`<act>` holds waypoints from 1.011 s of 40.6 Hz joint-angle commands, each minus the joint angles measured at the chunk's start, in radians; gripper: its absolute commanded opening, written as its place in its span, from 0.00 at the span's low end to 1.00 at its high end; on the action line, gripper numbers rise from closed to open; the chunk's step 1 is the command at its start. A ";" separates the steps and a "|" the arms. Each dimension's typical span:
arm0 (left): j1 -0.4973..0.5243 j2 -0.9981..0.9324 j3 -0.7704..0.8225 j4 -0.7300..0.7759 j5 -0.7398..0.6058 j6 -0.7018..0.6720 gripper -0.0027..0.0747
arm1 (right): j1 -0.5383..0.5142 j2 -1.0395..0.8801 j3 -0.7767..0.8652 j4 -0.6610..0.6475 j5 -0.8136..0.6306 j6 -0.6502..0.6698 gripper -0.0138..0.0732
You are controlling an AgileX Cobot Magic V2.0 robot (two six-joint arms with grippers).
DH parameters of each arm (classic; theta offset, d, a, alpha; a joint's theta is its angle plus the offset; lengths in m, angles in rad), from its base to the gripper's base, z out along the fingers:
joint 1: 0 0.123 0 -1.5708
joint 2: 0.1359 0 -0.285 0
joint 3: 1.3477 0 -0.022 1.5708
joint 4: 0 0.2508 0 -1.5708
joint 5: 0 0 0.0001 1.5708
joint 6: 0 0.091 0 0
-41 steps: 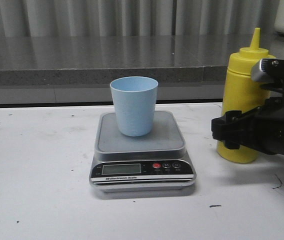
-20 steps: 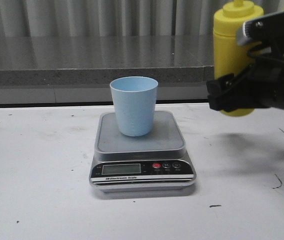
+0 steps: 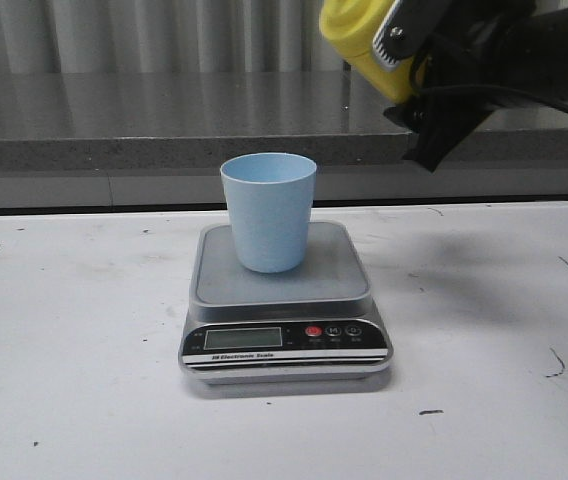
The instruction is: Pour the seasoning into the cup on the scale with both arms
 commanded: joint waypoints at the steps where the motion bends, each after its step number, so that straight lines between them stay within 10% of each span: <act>1: 0.004 0.011 -0.028 -0.010 -0.085 -0.003 0.01 | -0.001 -0.040 -0.078 -0.007 -0.108 -0.253 0.18; 15: 0.004 0.011 -0.028 -0.010 -0.085 -0.003 0.01 | -0.001 0.017 -0.165 -0.008 -0.139 -0.788 0.18; 41: 0.004 0.011 -0.028 -0.010 -0.085 -0.003 0.01 | -0.001 0.017 -0.177 -0.020 -0.263 -0.856 0.18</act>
